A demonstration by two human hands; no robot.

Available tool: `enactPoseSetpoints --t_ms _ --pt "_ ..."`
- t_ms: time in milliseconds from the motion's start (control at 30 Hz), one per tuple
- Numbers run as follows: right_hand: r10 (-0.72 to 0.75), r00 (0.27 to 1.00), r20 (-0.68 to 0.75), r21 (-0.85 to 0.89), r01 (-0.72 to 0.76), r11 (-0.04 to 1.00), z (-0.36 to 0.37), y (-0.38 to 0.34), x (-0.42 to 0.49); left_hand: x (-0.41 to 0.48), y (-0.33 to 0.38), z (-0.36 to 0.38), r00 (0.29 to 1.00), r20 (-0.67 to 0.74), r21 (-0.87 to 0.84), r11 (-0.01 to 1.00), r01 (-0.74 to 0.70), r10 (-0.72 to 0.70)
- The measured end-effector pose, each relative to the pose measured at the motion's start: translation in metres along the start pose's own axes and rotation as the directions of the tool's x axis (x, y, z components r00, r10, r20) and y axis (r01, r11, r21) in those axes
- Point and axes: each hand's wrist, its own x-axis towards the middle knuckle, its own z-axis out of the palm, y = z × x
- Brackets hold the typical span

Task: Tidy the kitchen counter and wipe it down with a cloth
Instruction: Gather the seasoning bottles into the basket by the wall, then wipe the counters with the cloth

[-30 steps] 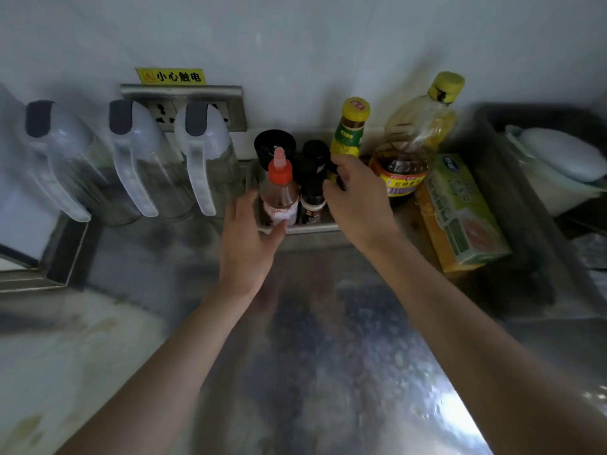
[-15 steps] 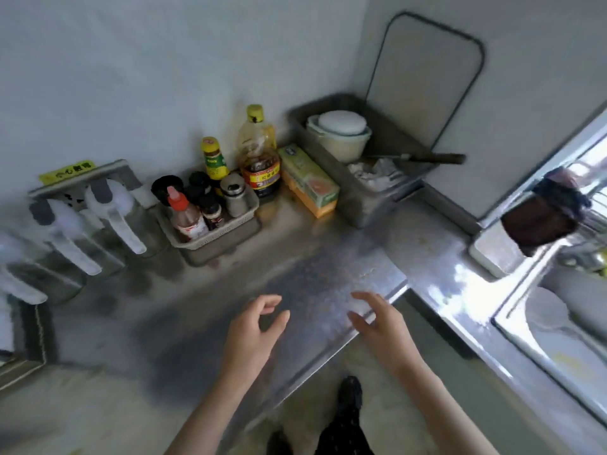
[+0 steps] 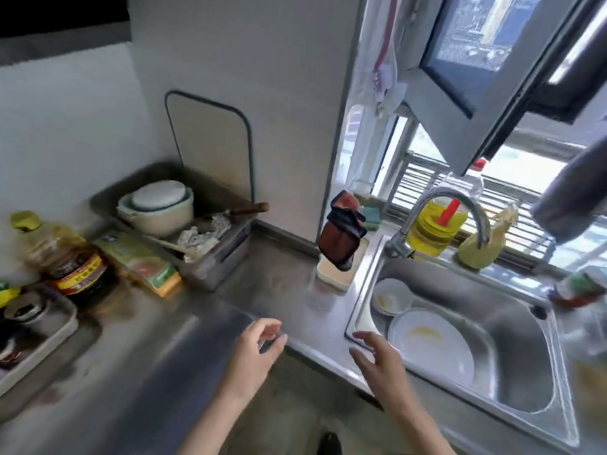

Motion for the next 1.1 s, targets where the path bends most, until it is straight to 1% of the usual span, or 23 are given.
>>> enactPoseSetpoints --t_ms 67,133,200,233,300,367,433,500,533,633,733,800,867,900,967,1033,1067,1100 --pt "0.006 1.0 0.011 0.055 -0.007 0.998 -0.016 -0.003 0.027 0.026 0.015 0.017 1.0 0.009 0.009 1.0 -0.007 0.006" --pt "0.024 0.999 0.025 0.129 -0.027 0.991 -0.03 -0.01 0.057 0.052 0.031 0.03 1.0 -0.006 -0.031 1.0 0.003 -0.003" --pt "0.012 1.0 -0.002 0.19 -0.011 0.982 -0.041 -0.019 0.087 0.077 0.048 0.041 0.999 -0.032 -0.075 0.997 0.03 -0.032" --pt "-0.008 0.999 -0.038 0.205 0.016 0.979 -0.045 -0.025 0.103 0.088 0.056 0.046 0.998 -0.043 -0.08 0.996 0.04 -0.043" --pt "-0.061 0.99 -0.125 0.184 0.083 0.979 -0.052 -0.041 0.133 0.111 0.07 0.054 0.996 -0.065 -0.087 0.994 0.059 -0.065" --pt "-0.148 0.974 -0.172 0.13 0.171 0.977 -0.058 -0.057 0.158 0.13 0.079 0.061 0.993 -0.083 -0.096 0.992 0.082 -0.09" --pt "-0.216 0.966 -0.141 0.058 0.226 0.972 -0.059 -0.07 0.178 0.146 0.083 0.066 0.992 -0.083 -0.095 0.991 0.092 -0.1" --pt "-0.202 0.978 -0.054 0.03 0.204 0.979 -0.053 -0.074 0.194 0.157 0.085 0.07 0.991 -0.077 -0.1 0.989 0.105 -0.113" --pt "-0.182 0.983 -0.039 0.03 0.183 0.983 -0.049 -0.074 0.199 0.162 0.084 0.071 0.99 -0.071 -0.101 0.989 0.112 -0.12" --pt "-0.205 0.975 -0.091 0.066 0.211 0.975 -0.042 -0.072 0.208 0.172 0.086 0.07 0.992 -0.058 -0.092 0.99 0.107 -0.113" --pt "-0.191 0.965 -0.179 0.162 0.22 0.962 -0.049 -0.075 0.209 0.183 0.092 0.065 0.995 -0.064 -0.092 0.993 0.071 -0.077" --pt "-0.203 0.956 -0.21 0.216 0.248 0.944 -0.055 -0.075 0.212 0.191 0.098 0.06 0.996 -0.076 -0.107 0.994 0.033 -0.041" --pt "-0.229 0.951 -0.207 0.298 0.285 0.911 -0.062 -0.08 0.211 0.199 0.109 0.054 0.997 -0.073 -0.129 0.992 -0.006 -0.003" --pt "-0.231 0.952 -0.2 0.373 0.292 0.881 -0.067 -0.085 0.208 0.202 0.115 0.051 0.998 -0.064 -0.14 0.99 -0.019 0.01" --pt "-0.238 0.954 -0.183 0.542 0.3 0.785 -0.081 -0.098 0.197 0.206 0.129 0.047 0.999 0.003 -0.194 0.981 -0.031 0.032" --pt "-0.237 0.954 -0.186 0.677 0.299 0.672 -0.094 -0.105 0.187 0.207 0.145 0.046 0.984 0.161 -0.312 0.95 -0.018 0.071" --pt "-0.221 0.958 -0.184 0.733 0.284 0.618 -0.099 -0.106 0.184 0.206 0.152 0.048 0.96 0.257 -0.363 0.932 -0.012 0.113" --pt "-0.202 0.964 -0.17 0.783 0.257 0.566 -0.102 -0.106 0.179 0.206 0.157 0.051 0.928 0.341 -0.377 0.926 -0.012 0.15"
